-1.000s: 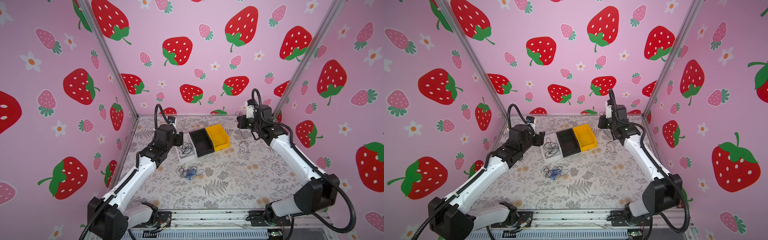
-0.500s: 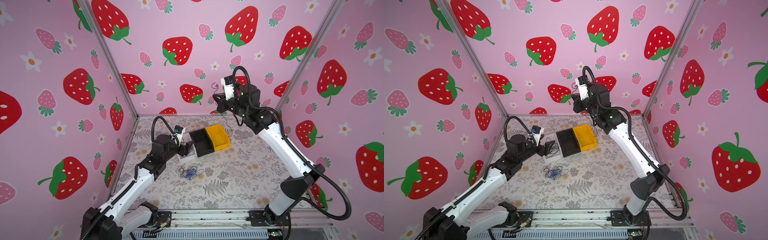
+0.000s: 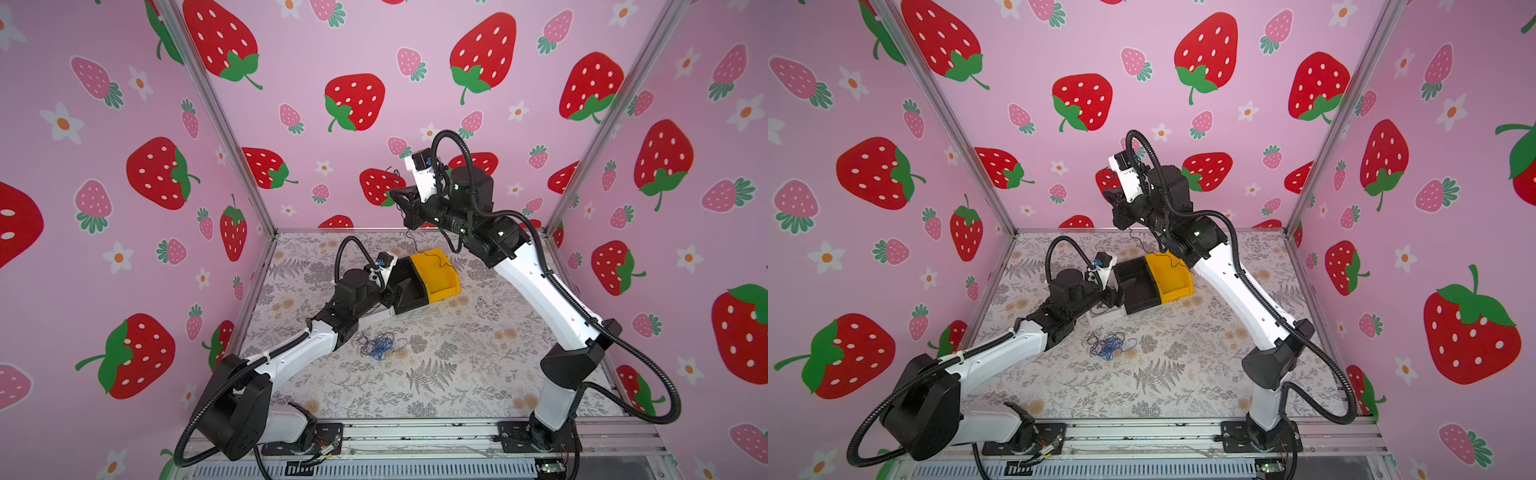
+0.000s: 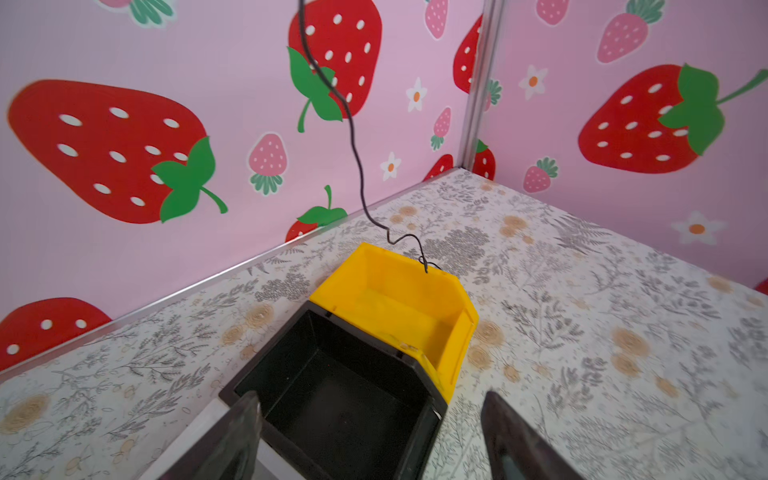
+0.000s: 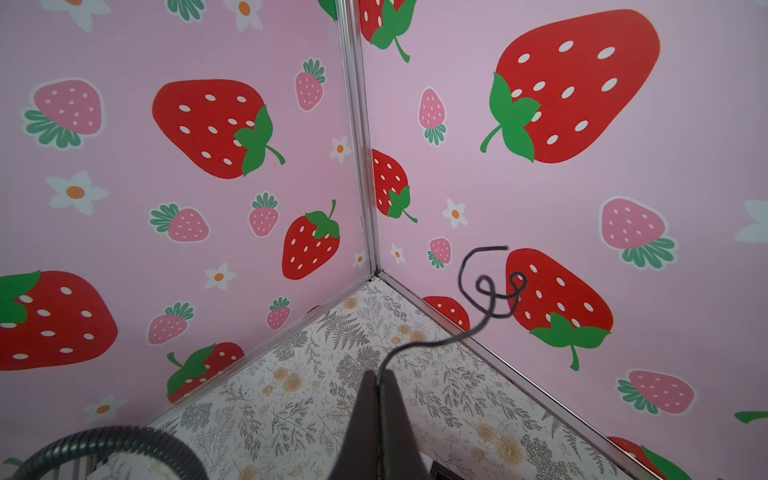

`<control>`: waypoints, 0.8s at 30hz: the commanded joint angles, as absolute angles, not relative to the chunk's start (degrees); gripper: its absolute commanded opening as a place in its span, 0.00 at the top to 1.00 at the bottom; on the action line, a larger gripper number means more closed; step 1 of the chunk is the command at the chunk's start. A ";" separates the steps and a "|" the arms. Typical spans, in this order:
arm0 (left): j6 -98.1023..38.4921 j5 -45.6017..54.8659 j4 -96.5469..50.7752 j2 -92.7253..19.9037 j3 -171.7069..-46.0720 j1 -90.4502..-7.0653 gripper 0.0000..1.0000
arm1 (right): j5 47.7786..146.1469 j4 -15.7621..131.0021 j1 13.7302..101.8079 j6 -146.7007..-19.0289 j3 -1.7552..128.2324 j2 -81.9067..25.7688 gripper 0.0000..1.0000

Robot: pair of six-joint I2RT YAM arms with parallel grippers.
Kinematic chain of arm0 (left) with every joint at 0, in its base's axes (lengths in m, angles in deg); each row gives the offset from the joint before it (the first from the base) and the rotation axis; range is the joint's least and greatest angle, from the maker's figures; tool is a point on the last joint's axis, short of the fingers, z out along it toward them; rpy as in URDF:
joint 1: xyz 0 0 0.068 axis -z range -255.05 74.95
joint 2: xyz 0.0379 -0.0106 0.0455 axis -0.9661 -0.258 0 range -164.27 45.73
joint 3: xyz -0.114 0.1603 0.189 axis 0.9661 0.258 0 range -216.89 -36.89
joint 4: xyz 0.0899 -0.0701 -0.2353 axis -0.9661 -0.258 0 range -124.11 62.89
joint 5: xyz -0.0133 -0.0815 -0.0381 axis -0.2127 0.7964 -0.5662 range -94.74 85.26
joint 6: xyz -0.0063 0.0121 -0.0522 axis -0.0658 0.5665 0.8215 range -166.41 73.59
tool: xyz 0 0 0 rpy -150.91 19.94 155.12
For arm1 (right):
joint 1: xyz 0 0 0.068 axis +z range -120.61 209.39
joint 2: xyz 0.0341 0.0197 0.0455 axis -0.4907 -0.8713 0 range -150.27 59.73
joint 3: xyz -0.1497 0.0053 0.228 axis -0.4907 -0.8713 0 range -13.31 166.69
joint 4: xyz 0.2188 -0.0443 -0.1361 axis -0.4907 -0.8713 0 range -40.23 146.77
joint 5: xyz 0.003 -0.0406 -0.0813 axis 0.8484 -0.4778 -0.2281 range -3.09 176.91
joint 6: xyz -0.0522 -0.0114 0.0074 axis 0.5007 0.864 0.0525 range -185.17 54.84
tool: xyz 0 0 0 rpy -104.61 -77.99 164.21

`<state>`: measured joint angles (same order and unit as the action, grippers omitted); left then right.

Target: Untangle the cables

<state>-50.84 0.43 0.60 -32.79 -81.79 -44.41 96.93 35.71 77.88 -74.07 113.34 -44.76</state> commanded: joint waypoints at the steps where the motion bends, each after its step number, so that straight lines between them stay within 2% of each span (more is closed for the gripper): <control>1: -50.38 -2.33 11.15 -34.29 -82.43 -44.29 0.16 | 98.49 36.25 79.30 -72.64 115.41 -43.67 1.00; 4: -49.78 2.64 13.07 -36.92 -84.22 -44.20 0.16 | 98.82 36.34 79.31 -72.80 115.51 -43.47 1.00; 13: -46.42 2.29 23.40 -49.65 -92.53 -44.11 0.16 | 99.53 36.13 79.40 -72.85 115.37 -42.54 1.00; 17: -44.17 8.30 26.52 -54.65 -96.94 -43.47 0.19 | 99.43 35.88 79.40 -72.43 114.83 -41.91 1.00; 20: -44.24 6.21 26.07 -57.18 -99.71 -42.53 0.20 | 99.26 35.34 79.40 -71.94 114.58 -41.62 1.00; 22: -43.32 4.10 26.45 -58.59 -101.08 -42.53 0.22 | 99.17 35.15 79.40 -71.71 114.45 -41.37 1.00; 24: -43.18 3.53 26.84 -59.40 -101.66 -42.53 0.31 | 99.04 35.10 79.40 -71.43 113.80 -40.92 1.00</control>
<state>-44.06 4.67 22.72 -58.71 -98.97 -42.58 98.72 35.60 79.25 -73.13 113.97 -43.64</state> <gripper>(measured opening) 0.713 0.049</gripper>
